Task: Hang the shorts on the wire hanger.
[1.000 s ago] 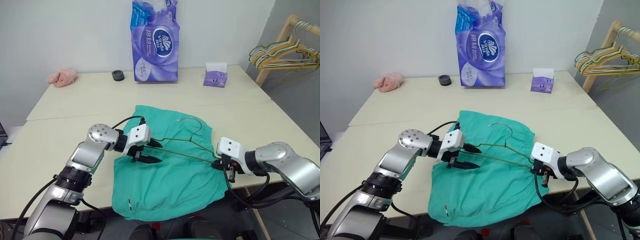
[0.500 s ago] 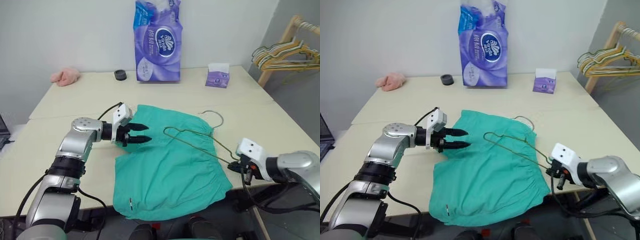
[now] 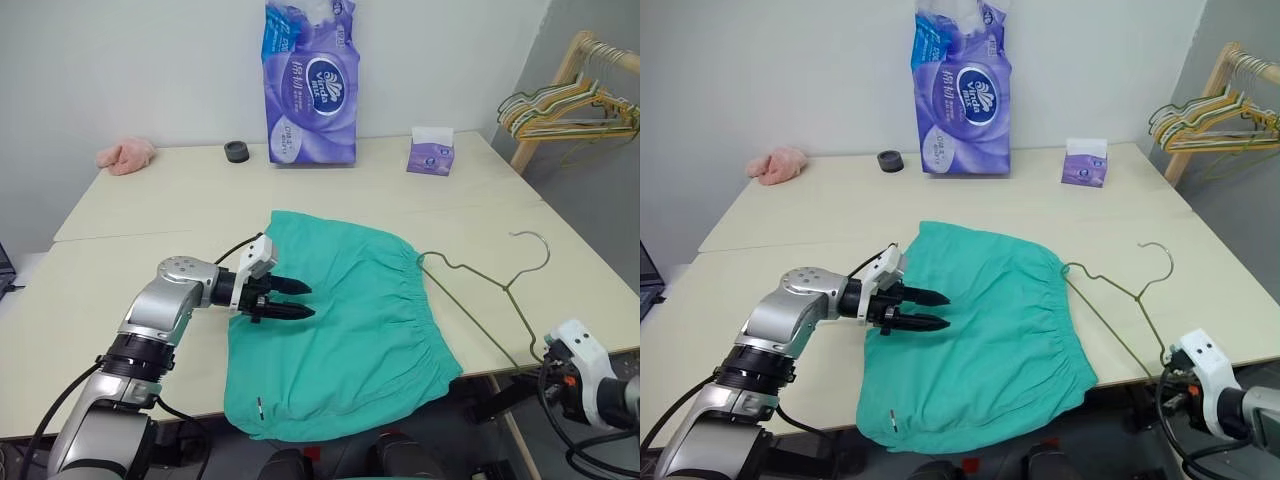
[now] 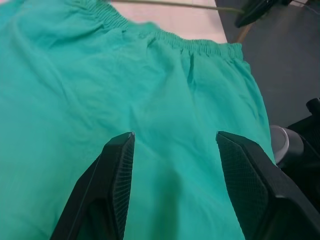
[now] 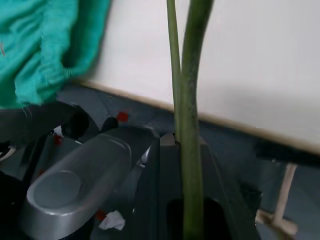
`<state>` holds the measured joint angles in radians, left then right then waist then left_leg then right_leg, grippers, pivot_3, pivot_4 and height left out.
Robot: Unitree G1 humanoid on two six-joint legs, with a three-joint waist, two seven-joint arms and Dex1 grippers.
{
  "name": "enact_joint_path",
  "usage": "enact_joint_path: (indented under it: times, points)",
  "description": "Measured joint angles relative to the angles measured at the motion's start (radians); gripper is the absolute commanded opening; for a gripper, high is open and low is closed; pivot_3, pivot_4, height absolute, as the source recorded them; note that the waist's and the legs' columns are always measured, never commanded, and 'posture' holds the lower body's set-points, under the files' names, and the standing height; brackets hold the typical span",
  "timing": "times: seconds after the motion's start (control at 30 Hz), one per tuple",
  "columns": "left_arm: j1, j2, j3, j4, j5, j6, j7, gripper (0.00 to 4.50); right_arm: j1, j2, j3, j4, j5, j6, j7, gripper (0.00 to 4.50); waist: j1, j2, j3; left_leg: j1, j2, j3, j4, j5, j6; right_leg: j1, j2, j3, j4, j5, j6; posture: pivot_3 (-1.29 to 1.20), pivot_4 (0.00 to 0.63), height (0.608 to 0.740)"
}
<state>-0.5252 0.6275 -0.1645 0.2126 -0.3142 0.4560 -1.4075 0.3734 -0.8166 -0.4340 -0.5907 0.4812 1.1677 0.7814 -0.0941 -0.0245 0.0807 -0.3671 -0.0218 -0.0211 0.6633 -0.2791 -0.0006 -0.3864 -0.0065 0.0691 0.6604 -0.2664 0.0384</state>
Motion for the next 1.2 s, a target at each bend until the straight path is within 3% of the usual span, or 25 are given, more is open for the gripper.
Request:
enact_joint_path:
  times: [0.43, 0.9, 1.2]
  points:
    - [-0.025, -0.022, -0.008, -0.009, 0.005, 0.002, 0.004, 2.75, 0.020, 0.013, -0.009, 0.003, 0.052, 0.038, -0.034, 0.00, -0.020, 0.000, 0.000, 0.000, 0.000, 0.000, -0.001, 0.000, 0.000, 0.000, 0.001, 0.001, -0.001, 0.000, 0.000, -0.21, 0.070, 0.740]
    - [-0.023, -0.006, -0.007, -0.028, 0.005, 0.014, 0.038, 2.75, -0.168, -0.050, 0.151, 0.069, 0.095, 0.040, -0.014, 0.00, -0.018, -0.003, 0.004, -0.001, 0.000, -0.001, -0.001, 0.000, 0.000, -0.001, 0.001, 0.000, -0.001, 0.000, 0.000, -0.17, 0.068, 0.740]
    - [-0.027, -0.002, -0.004, -0.007, 0.007, -0.007, 0.062, 2.75, -0.369, -0.007, 0.257, 0.228, 0.136, 0.122, -0.027, 0.00, -0.018, -0.004, 0.005, -0.002, 0.000, -0.001, -0.001, 0.000, 0.000, -0.001, 0.001, 0.000, -0.001, 0.000, 0.000, -0.15, 0.069, 0.740]
